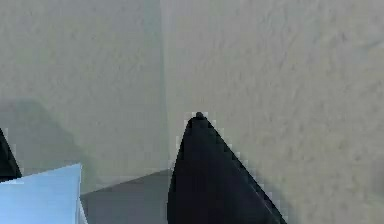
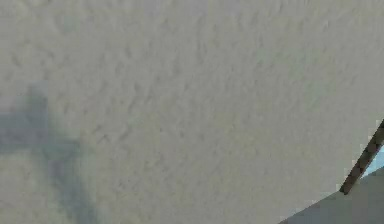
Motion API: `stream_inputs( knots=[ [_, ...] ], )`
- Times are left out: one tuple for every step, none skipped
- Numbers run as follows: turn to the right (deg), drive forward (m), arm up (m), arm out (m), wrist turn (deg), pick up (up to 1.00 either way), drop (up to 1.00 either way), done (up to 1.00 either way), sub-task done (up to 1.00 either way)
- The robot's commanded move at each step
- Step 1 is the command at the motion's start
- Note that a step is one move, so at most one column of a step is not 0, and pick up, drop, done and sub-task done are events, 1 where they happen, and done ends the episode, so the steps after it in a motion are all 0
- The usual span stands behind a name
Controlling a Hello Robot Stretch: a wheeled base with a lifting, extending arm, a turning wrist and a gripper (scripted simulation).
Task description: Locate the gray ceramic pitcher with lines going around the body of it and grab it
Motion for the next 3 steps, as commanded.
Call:
stream_inputs(
  knots=[
    [-45.0,0.00,0.00,0.00,0.0,0.00,0.00,0.00,0.00],
    [-45.0,0.00,0.00,0.00,0.0,0.00,0.00,0.00,0.00],
    [-45.0,0.00,0.00,0.00,0.0,0.00,0.00,0.00,0.00]
  ],
)
